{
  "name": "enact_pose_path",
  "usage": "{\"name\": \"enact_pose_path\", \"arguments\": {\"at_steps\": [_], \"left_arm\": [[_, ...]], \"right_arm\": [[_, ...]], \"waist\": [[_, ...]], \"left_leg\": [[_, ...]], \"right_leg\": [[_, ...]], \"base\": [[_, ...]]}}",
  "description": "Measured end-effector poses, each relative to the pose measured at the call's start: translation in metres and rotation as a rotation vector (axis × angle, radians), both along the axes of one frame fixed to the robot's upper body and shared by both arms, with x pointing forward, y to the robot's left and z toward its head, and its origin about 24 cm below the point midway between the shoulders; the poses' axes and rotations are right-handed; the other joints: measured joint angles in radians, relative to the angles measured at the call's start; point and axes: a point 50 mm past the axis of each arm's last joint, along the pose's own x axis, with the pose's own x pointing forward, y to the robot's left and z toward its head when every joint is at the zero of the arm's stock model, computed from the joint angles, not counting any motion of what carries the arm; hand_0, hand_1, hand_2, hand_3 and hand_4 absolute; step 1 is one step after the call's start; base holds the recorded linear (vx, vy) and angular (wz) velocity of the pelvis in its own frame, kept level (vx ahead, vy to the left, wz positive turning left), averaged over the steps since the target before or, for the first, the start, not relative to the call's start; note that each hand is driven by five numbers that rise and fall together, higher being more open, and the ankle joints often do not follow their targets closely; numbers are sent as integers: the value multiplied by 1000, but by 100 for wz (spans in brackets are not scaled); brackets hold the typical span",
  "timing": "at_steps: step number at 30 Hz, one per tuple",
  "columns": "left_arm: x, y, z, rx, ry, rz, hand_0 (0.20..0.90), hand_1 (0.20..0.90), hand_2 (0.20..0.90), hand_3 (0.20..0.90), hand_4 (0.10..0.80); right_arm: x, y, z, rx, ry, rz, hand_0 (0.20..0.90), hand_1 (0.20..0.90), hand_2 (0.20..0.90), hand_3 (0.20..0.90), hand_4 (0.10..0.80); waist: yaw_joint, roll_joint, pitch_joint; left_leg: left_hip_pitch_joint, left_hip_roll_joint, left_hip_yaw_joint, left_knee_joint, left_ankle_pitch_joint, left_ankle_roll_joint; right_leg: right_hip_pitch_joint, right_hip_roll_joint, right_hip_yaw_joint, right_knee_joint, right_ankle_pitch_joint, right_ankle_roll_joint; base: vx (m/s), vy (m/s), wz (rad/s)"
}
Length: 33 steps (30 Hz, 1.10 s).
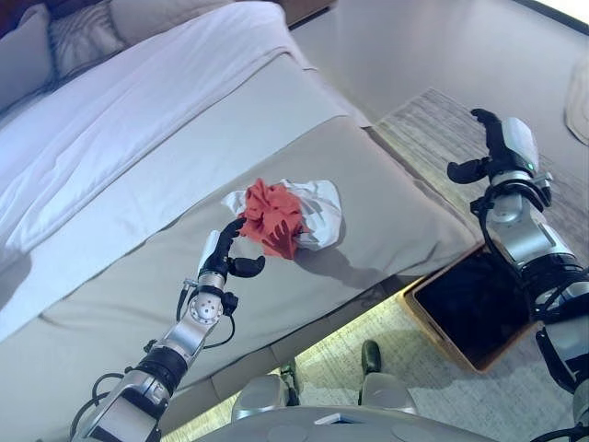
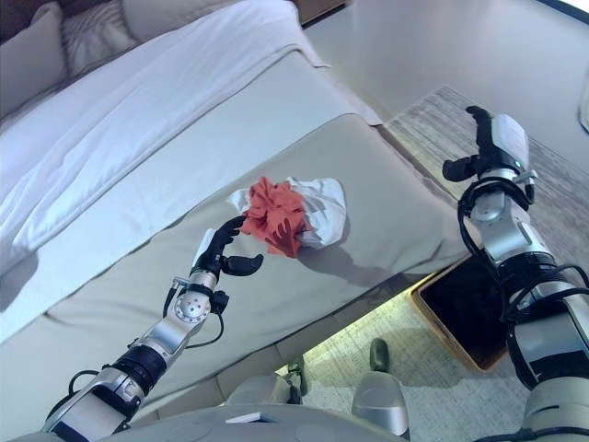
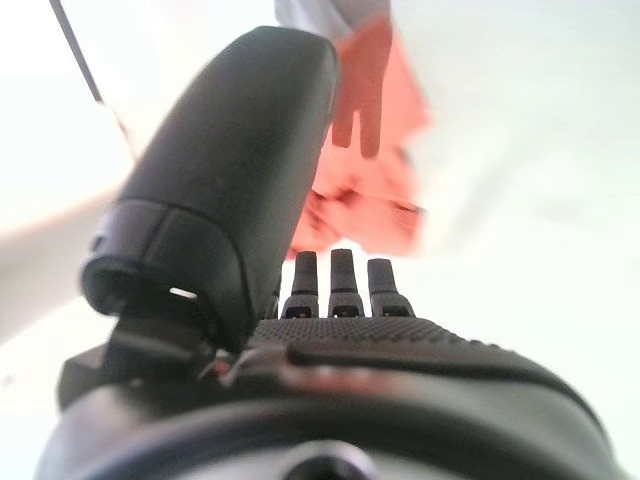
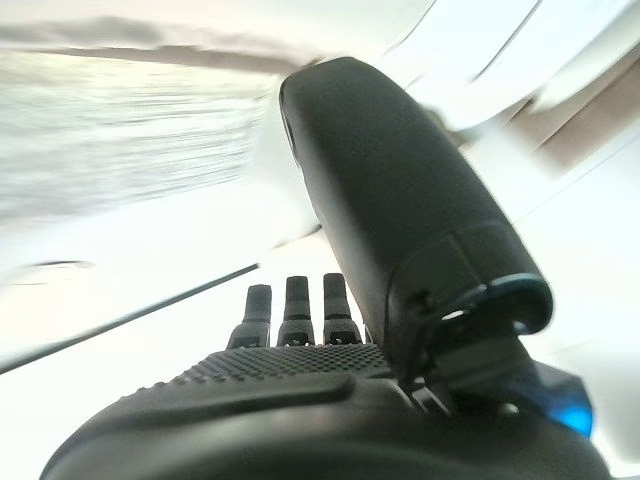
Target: Pick up the clothes from the bed and place them into the basket
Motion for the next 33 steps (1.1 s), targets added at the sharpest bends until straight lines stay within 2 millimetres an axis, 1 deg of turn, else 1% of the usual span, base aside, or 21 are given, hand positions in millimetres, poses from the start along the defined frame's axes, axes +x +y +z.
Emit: {"name": "enact_pose_path", "arguments": {"at_steps": [2,3,6,7,9,10,11,13,15,16,17,18,20,22,23,24,25,26,29,32,33], "left_arm": [[-3,8,-2,12,6,26,900,900,900,900,800],[-6,13,-3,21,12,38,900,900,900,900,800],[-10,22,-4,20,17,74,900,900,900,900,800],[-10,24,-3,22,15,78,900,900,900,900,800],[-10,28,-2,21,5,81,900,900,900,900,800],[-10,29,-1,22,3,81,900,900,900,900,800],[-9,29,1,18,-11,79,900,900,900,900,800],[0,26,10,11,-63,61,900,900,900,900,800],[9,22,19,2,-111,40,900,900,900,900,800],[14,21,23,0,-128,33,900,900,900,900,800],[18,19,27,-1,-142,25,900,900,900,900,800],[20,17,31,-4,-155,17,900,900,900,900,800],[24,16,38,-6,-184,2,900,900,900,900,800],[24,16,39,-2,-184,1,900,900,900,900,800],[24,17,39,-1,-183,1,900,900,900,900,800],[24,17,40,6,-185,-6,900,900,900,900,800],[24,18,41,7,-188,-7,900,900,900,900,800],[26,16,45,-4,-204,-11,900,900,900,900,800],[29,13,57,-16,-251,-34,900,900,900,900,800],[30,10,60,-22,-265,-45,900,900,900,900,800],[29,10,61,-24,-268,-49,900,900,900,900,800]], "right_arm": [[6,12,2,-22,5,37,900,900,900,900,800],[10,19,3,-32,16,60,900,900,900,900,800],[17,36,3,-52,43,92,900,900,900,900,800],[19,40,2,-69,62,103,900,900,900,900,800],[24,48,0,-74,92,111,900,900,900,900,800],[26,49,0,-79,102,111,900,900,900,900,800],[29,52,1,-102,113,105,900,900,900,900,800],[38,51,14,-139,108,78,900,900,900,900,800],[43,44,28,-140,99,27,900,900,900,900,800],[44,40,32,-139,101,0,900,900,900,900,800],[45,36,35,-138,107,-28,900,900,900,900,800],[46,34,37,-137,111,-47,900,900,900,900,800],[48,36,40,-142,114,-56,900,900,900,900,800],[50,47,28,-157,164,-42,900,900,900,900,800],[50,50,24,-156,180,-34,900,900,900,900,800],[51,55,21,-173,196,-24,900,900,900,900,800],[52,57,21,-182,198,-19,900,900,900,900,800],[52,58,21,-194,198,-18,900,900,900,900,800],[55,58,30,-228,200,-29,900,900,900,900,800],[55,56,32,-232,204,-42,900,900,900,900,800],[55,56,34,-231,209,-42,900,900,900,900,800]], "waist": [[19,-12,-3],[46,-20,-3],[74,-26,-1],[95,-28,0],[120,-30,3],[124,-29,5],[142,-26,15],[162,-20,81],[171,-10,140],[188,-9,169],[196,-10,193],[210,-8,218],[233,-8,267],[250,-9,275],[258,-9,275],[266,-10,276],[270,-10,276],[273,-10,276],[280,-10,276],[284,-10,276],[284,-10,276]], "left_leg": [[-20,-3,-18,0,7,0],[-36,-7,-32,0,12,3],[-74,-20,-69,1,24,11],[-90,-23,-81,1,30,8],[-119,-30,-106,1,42,12],[-126,-31,-108,1,45,11],[-143,-36,-116,3,49,11],[-185,-49,-135,55,50,11],[-225,-60,-160,87,48,9],[-240,-69,-168,94,48,9],[-257,-80,-174,107,46,9],[-270,-95,-179,117,45,10],[-290,-120,-179,142,41,17],[-318,-139,-180,175,30,27],[-319,-142,-181,179,29,28],[-327,-146,-186,205,20,39],[-331,-150,-189,216,14,40],[-344,-157,-193,243,5,41],[-412,-158,-205,339,-37,41],[-462,-156,-211,406,-61,40],[-484,-155,-212,432,-67,39]], "right_leg": [[-12,-2,-17,0,0,0],[-18,-7,-33,0,0,0],[-36,-16,-67,0,0,0],[-45,-20,-85,1,0,0],[-69,-27,-105,11,0,0],[-75,-29,-110,15,-1,0],[-93,-34,-116,31,-6,3],[-129,-53,-129,94,-32,3],[-187,-80,-145,200,-81,0],[-224,-97,-150,268,-109,-1],[-264,-120,-150,336,-144,-8],[-292,-137,-150,394,-167,-6],[-342,-175,-143,481,-199,-4],[-377,-202,-139,541,-223,-8],[-377,-205,-139,549,-225,-7],[-380,-214,-141,567,-233,-9],[-380,-217,-141,576,-240,-7],[-390,-228,-141,604,-253,-8],[-431,-237,-145,656,-277,-18],[-467,-240,-143,696,-293,-33],[-482,-239,-143,711,-295,-32]], "base": [[-2,54,31],[-40,72,32],[-65,63,37],[-109,98,42],[-84,71,31],[-95,59,22],[-106,57,19],[-100,41,28],[-62,16,40],[-77,0,36],[-55,-1,34],[-62,10,30],[18,1,16],[32,10,18],[16,11,16],[19,-5,8],[23,-12,17],[23,-18,16],[44,-26,13],[33,-4,4],[0,0,0]]}}
